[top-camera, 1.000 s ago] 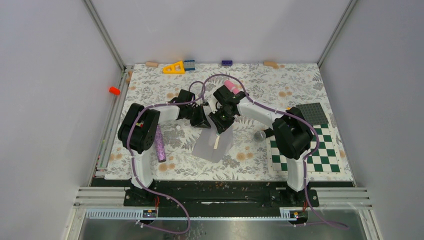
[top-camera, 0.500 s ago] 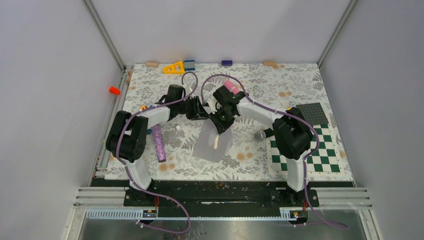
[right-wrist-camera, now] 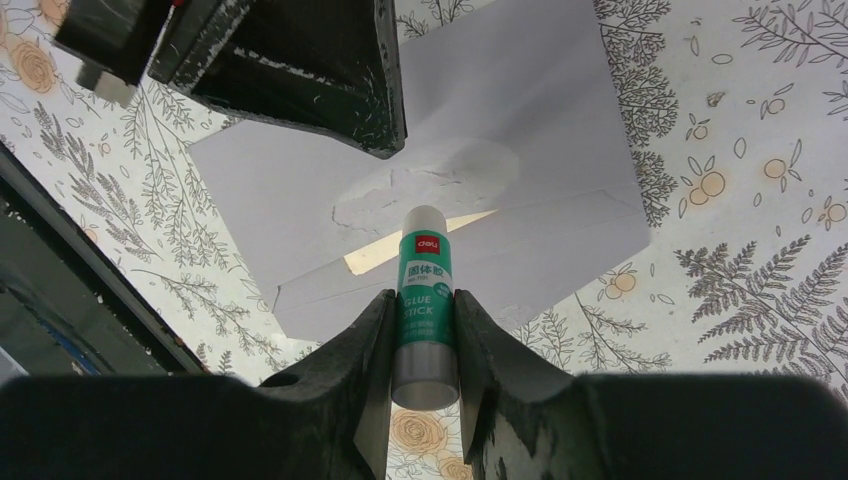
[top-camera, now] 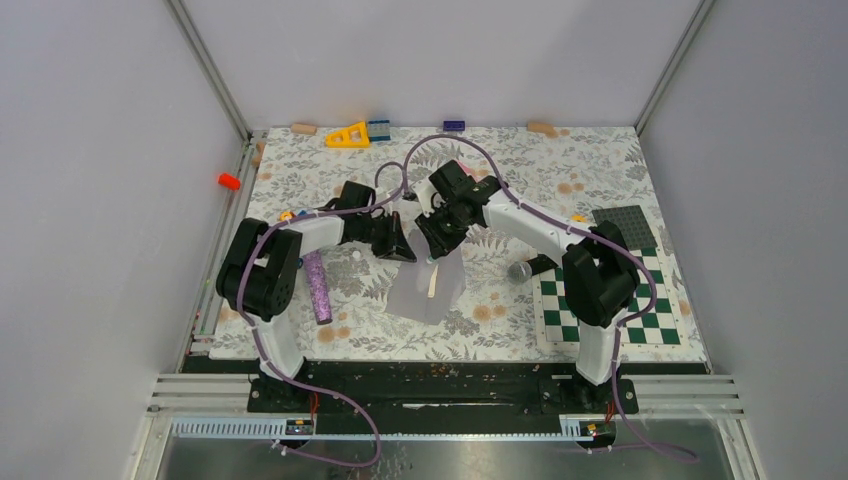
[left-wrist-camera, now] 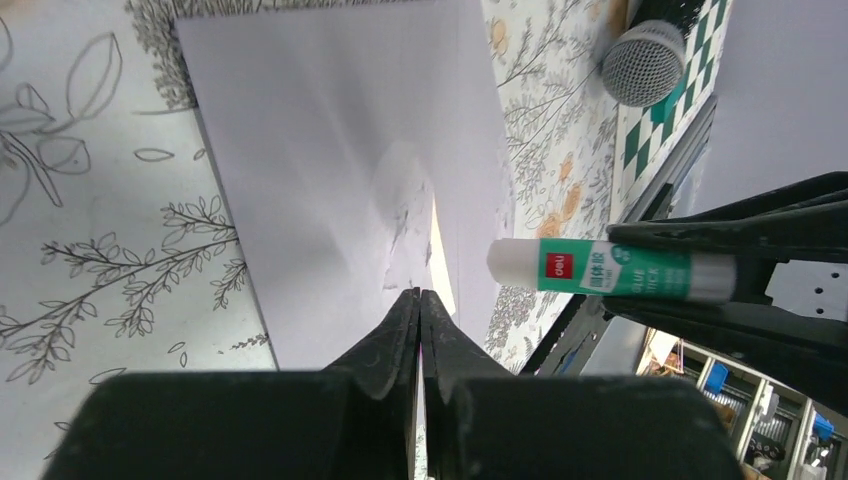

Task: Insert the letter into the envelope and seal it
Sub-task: Paint the envelope at the center of the board.

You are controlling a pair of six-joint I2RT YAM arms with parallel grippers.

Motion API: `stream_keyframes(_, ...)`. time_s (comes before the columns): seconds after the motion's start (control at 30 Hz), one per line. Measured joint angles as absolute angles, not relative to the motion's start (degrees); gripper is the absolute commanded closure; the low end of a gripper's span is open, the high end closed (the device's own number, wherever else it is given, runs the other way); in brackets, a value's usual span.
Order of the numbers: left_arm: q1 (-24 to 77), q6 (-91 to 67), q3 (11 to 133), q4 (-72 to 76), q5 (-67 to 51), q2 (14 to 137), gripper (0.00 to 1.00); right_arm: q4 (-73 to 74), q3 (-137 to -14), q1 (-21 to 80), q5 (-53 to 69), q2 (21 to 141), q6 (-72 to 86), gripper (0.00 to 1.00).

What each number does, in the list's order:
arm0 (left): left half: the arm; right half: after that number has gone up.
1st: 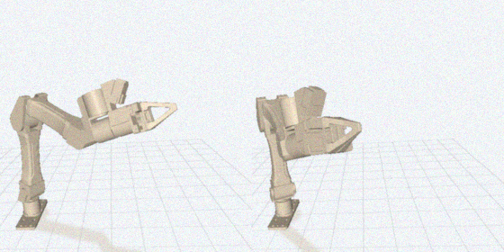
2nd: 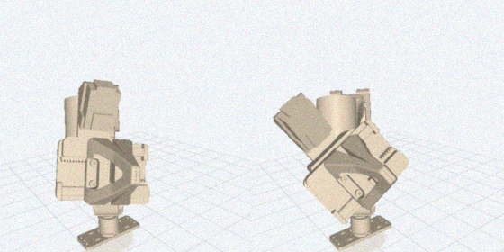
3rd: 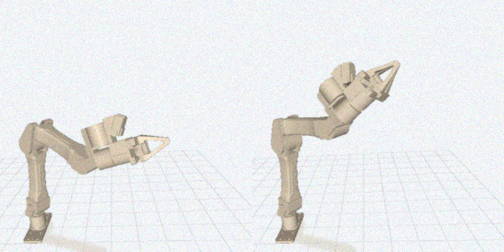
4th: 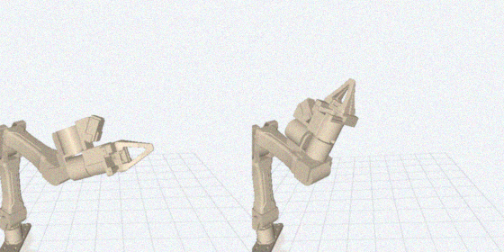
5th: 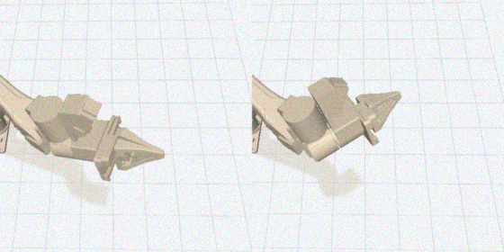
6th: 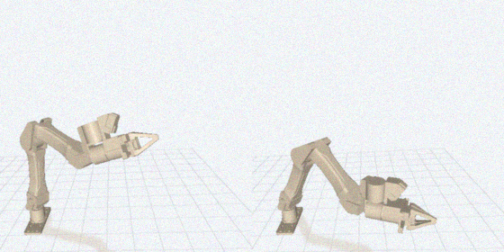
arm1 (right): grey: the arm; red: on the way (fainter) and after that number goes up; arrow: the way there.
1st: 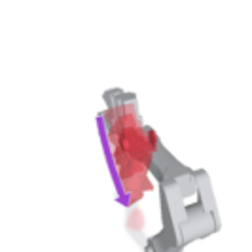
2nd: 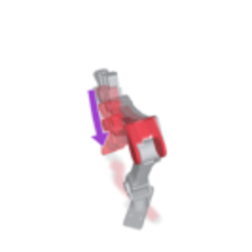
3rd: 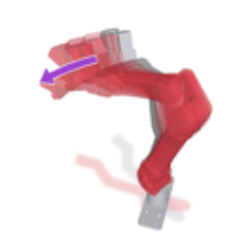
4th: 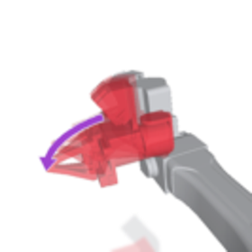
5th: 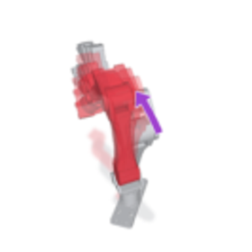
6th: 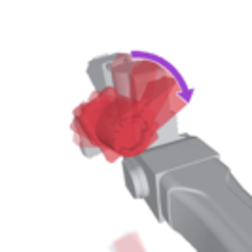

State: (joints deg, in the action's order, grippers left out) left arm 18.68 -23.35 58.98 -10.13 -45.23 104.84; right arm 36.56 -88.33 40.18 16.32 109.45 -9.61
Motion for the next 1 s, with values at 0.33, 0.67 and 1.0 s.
stream_keyframes(0.33, 20.4, -20.7, 59.0, -15.9, -42.4, 108.9, 1.0, 36.7, -88.3, 40.2, 17.7, 111.7, -8.4, 1.0)
stream_keyframes(0.67, 20.7, -21.7, 60.6, -18.1, -41.2, 110.1, 1.0, 36.8, -88.3, 40.2, 19.2, 112.7, -7.4, 1.0)
stream_keyframes(1.0, 20.7, -23.4, 61.0, -18.4, -41.1, 110.5, 1.0, 36.7, -88.3, 41.1, 20.2, 115.2, -6.6, 1.0)
